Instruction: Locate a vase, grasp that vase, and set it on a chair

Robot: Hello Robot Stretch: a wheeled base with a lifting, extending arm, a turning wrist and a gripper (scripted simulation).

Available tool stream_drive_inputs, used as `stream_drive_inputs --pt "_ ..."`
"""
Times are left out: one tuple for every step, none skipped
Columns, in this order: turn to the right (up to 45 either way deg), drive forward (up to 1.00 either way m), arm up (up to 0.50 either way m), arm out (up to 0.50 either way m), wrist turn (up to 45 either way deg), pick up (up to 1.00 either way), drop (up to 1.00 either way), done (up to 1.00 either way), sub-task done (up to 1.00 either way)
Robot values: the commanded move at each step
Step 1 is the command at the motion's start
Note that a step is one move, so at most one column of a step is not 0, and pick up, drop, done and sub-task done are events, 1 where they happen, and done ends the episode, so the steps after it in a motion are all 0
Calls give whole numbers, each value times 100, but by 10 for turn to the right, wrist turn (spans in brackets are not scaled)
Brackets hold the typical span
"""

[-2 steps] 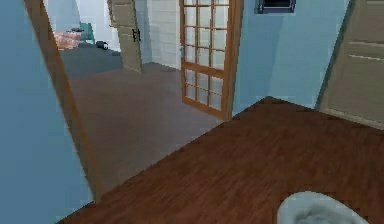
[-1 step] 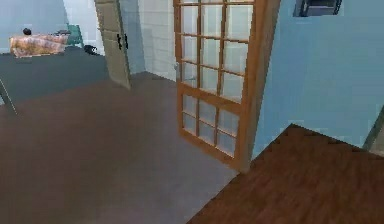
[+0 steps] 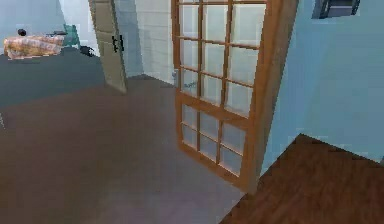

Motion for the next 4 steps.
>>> stream_drive_inputs --pt "420 0 0 0 0 0 0 0 0" --pt "0 75 0 0 0 0 0 0 0" --pt "360 0 0 0 0 0 0 0 0" --pt "0 55 0 0 0 0 0 0 0"
